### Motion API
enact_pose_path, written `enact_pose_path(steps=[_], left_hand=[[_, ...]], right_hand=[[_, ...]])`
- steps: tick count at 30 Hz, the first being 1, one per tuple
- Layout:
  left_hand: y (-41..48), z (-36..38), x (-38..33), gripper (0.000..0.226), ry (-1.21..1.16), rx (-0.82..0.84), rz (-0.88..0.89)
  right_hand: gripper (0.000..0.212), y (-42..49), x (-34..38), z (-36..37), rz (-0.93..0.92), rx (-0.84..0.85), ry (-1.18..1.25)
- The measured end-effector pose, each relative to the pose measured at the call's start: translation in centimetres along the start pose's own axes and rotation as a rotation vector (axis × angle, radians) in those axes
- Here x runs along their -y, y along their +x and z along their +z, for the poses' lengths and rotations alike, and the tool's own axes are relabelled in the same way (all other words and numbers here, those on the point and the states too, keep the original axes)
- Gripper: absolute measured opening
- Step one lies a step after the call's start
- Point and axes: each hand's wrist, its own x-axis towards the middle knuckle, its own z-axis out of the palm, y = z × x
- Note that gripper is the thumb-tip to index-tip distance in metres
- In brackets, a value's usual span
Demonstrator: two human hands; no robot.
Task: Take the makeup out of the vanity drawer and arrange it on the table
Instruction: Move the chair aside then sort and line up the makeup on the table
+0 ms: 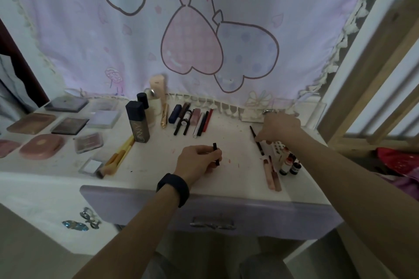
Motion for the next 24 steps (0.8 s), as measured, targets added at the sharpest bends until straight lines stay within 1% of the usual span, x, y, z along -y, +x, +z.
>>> enact_pose_path(steps=[11, 15, 18, 19, 22, 24], left_hand=[[0.0, 0.0, 0.1, 0.026, 0.019, 0.003, -0.001], [0.4, 0.3, -0.6, 0.025, 0.064, 0.004, -0.001], [1.2, 1.3, -1.8, 0.026, 0.097, 0.006, 0.008], [1.6, 1.9, -2.3, 0.026, 0.118, 0.015, 0.016], [3.1, 4.2, -3.6, 0.027, 0.201, 0.052, 0.041], [4.4, 6.1, -4.3, 0.029, 0.267, 0.059, 0.049]], right_hand=[[0.011, 0.3, 0.0, 0.3, 0.003, 0.009, -0.059], [0.018, -0.1, -0.6, -0.9, -0.01, -0.005, -0.006], [0.018, -0.8, -2.4, -2.1, -0.033, -0.082, 0.127], [0.022, -1.3, -3.5, -2.3, -0.04, -0.122, 0.201], [0.033, -4.4, -7.1, -1.5, -0.023, -0.321, 0.444], [0.027, -6.9, -9.4, 0.5, 0.007, -0.487, 0.586]])
